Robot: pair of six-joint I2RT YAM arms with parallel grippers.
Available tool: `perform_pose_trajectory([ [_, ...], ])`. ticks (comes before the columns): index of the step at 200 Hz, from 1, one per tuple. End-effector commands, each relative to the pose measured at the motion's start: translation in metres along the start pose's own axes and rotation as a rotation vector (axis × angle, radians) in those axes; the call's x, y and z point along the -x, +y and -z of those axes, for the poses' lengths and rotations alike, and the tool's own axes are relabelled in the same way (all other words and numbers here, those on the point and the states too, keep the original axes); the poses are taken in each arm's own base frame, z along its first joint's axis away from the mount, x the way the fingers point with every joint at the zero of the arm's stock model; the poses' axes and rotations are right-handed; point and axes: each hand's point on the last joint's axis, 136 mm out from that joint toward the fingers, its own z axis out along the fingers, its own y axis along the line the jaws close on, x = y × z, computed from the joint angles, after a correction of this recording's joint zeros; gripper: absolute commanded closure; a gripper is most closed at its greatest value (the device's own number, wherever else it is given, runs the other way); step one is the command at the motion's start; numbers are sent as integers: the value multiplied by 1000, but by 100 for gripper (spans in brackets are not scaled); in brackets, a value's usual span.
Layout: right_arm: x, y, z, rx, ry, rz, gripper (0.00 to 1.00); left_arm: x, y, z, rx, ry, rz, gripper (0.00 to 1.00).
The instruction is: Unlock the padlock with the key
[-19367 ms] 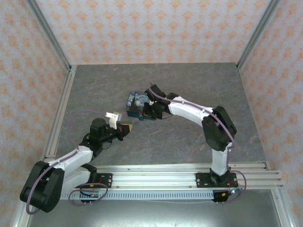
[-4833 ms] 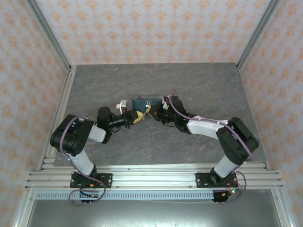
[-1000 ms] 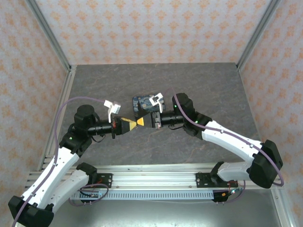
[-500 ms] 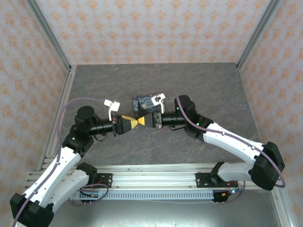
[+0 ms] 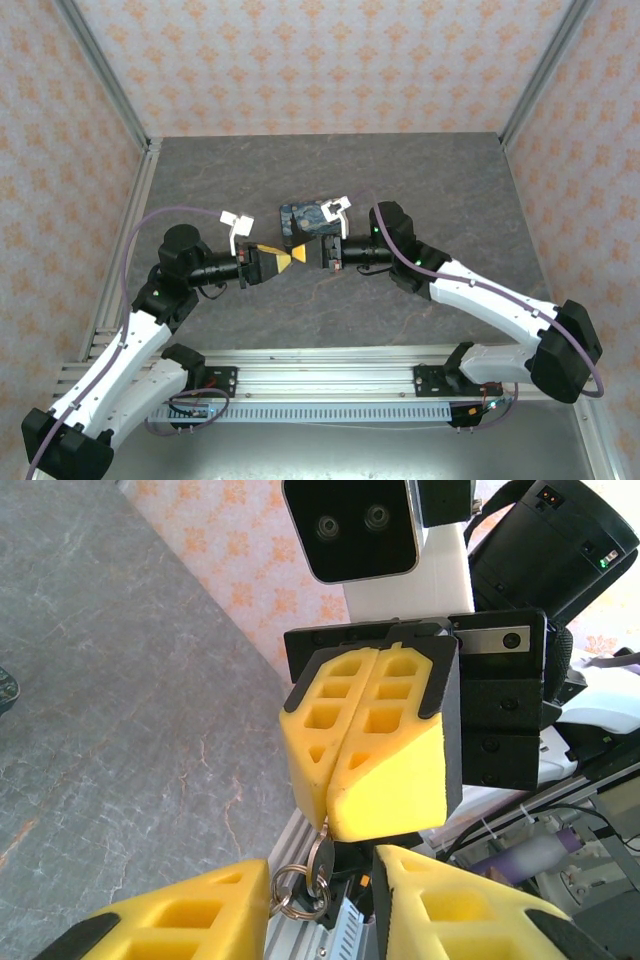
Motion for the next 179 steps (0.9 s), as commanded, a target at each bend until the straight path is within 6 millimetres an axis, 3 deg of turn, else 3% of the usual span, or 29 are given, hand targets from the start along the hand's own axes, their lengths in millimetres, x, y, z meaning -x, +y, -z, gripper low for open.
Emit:
perform_pose_trajectory([
  [1, 8, 11, 3, 30, -42, 65, 100, -2, -7, -1, -31, 11, -23, 71],
  [64, 7, 8, -1, 34, -35, 54, 100, -1, -8, -1, -38, 15, -29, 81],
  [106, 5, 4, -3, 35, -32, 48, 100, -2, -7, -1, -38, 18, -25, 82],
  [142, 4, 3, -3, 32, -33, 47, 100, -3, -5, -1, -29, 17, -27, 100],
  [179, 6, -6, 0, -37, -42, 43, 100, -5, 9, 1, 52, 10, -40, 100],
])
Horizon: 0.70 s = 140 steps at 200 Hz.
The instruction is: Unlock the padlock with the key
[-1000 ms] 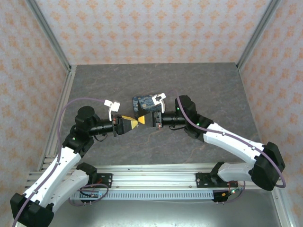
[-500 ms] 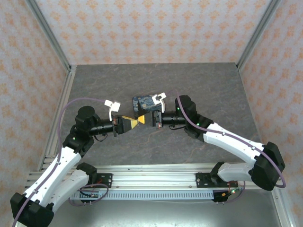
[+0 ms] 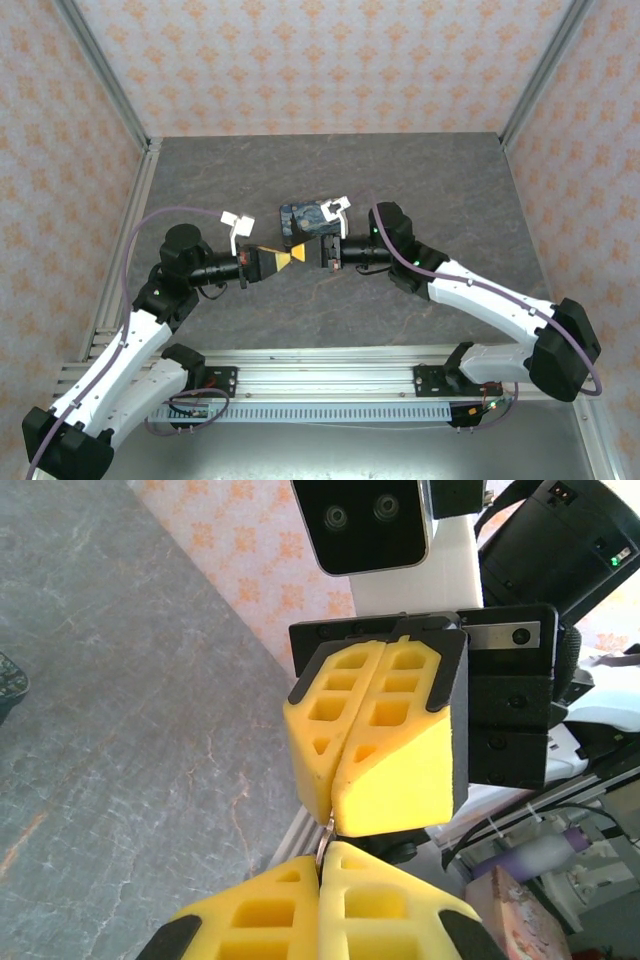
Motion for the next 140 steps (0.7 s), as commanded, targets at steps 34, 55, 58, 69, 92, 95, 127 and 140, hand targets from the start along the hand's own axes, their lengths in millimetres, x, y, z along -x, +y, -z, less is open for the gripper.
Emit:
perform_pose_trajectory([
  [34, 3, -25, 19, -210, -63, 51, 61, -8, 32, 5, 183, 4, -3, 100],
  [55, 0, -51, 29, -341, -87, 38, 44, -13, 55, 11, 302, 3, 28, 100],
  [58, 0, -54, 30, -359, -88, 35, 42, -14, 57, 12, 316, 1, 32, 100],
  [69, -3, -73, 35, -449, -95, 12, 39, -18, 67, 15, 357, 4, 47, 100],
  [92, -14, -109, 42, -606, -74, -21, 34, -26, 86, 20, 436, -10, 70, 100],
  [95, -16, -115, 42, -627, -66, -28, 31, -27, 89, 20, 447, -10, 74, 100],
  [127, -35, -175, 49, -847, -49, -83, 27, -38, 117, 32, 584, -17, 104, 100],
  [140, -43, -196, 49, -920, -29, -102, 27, -41, 124, 35, 614, -26, 112, 100],
])
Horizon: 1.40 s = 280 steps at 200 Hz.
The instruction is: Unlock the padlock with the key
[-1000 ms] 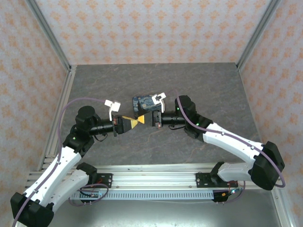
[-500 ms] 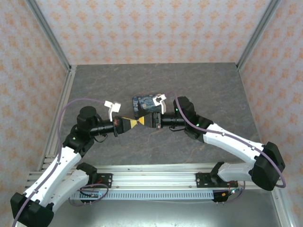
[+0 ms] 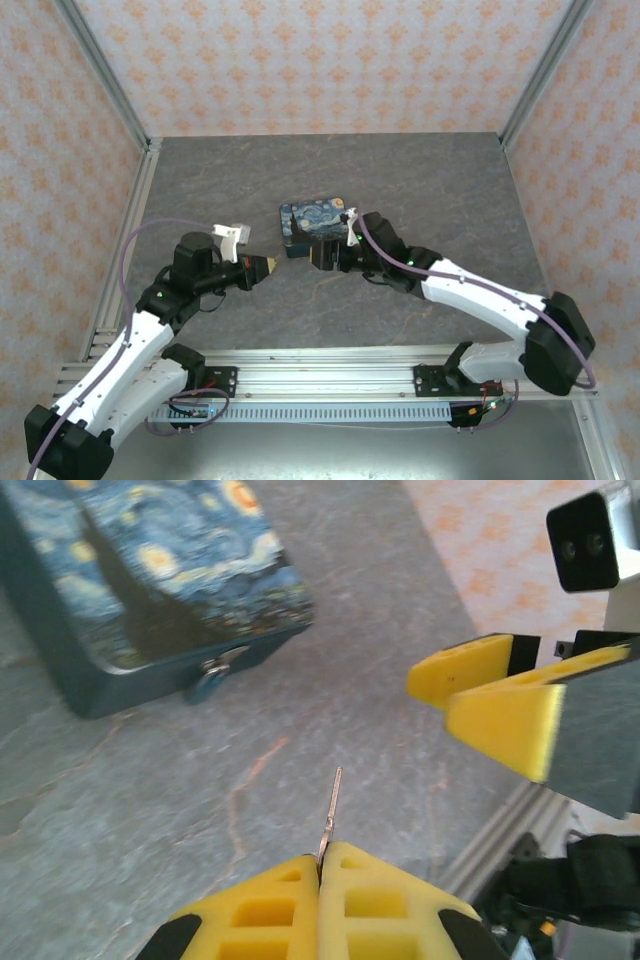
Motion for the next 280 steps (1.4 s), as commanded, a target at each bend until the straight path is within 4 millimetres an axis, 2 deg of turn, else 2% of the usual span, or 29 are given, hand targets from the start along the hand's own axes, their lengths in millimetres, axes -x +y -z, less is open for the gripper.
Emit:
perform_pose_trajectory([
  [1, -15, -53, -21, -236, 20, -19, 27, -4, 28, 2, 129, -30, 14, 100],
  [34, -21, -82, -44, -429, 49, 27, 26, -12, 43, -5, 149, -50, 56, 100],
  [61, -21, -90, -59, -489, 43, 48, 26, -18, 50, -9, 161, -34, 66, 100],
  [97, -11, -80, -71, -535, -5, 110, 27, -19, 59, -10, 203, -29, 63, 100],
  [127, -11, -72, -88, -553, -9, 146, 29, -17, 65, -8, 234, -49, 65, 100],
  [153, -13, -74, -100, -570, -1, 134, 33, -14, 65, -8, 229, -58, 68, 100],
  [204, -14, -81, -112, -596, -4, 113, 37, -14, 63, -7, 218, -56, 62, 100],
  [280, -16, -81, -128, -596, 18, 138, 39, -22, 66, -5, 226, -41, 53, 100],
])
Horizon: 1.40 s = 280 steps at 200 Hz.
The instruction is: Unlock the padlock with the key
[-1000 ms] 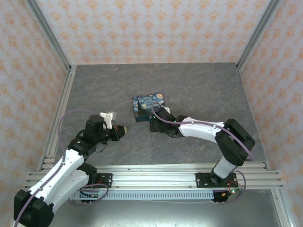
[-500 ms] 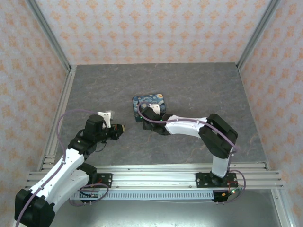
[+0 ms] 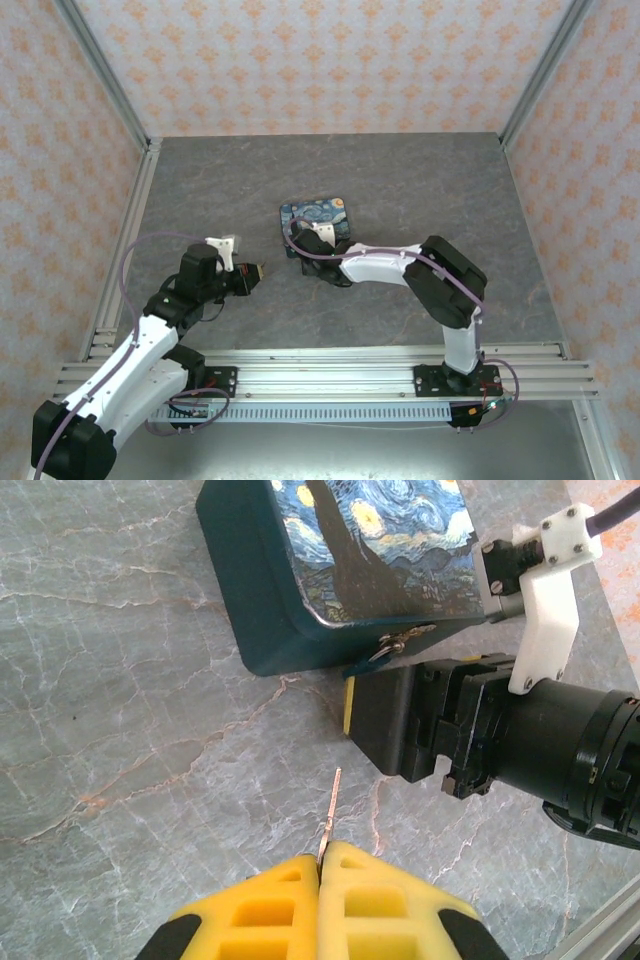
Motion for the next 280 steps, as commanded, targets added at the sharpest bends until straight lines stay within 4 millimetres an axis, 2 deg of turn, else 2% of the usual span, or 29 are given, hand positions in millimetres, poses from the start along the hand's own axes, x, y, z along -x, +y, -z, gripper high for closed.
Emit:
perform_pose_trajectory([
  [1, 12, 3, -2, -20, -28, 4, 39, 2, 2, 3, 3, -23, -23, 100],
  [34, 16, 8, -4, -19, -34, 9, 42, -2, 4, 4, 6, -15, -31, 100],
  [54, 18, 8, -5, -30, -39, 13, 48, -4, 4, 3, 3, -7, -34, 100],
  [93, 21, 7, -11, -45, -40, 17, 67, -7, 5, 4, 4, -2, -41, 100],
  [133, 21, 7, -14, -36, -28, 12, 80, -10, 4, 5, -8, 2, -51, 100],
  [175, 26, 17, -2, 65, -7, 6, 100, -7, -10, 6, -81, -11, -68, 100],
  [195, 32, 23, 11, 159, -4, -12, 100, -6, -15, 5, -114, -11, -74, 100],
  [280, 58, 31, 61, 473, 95, -205, 100, -6, -58, 1, -362, -19, -136, 100],
])
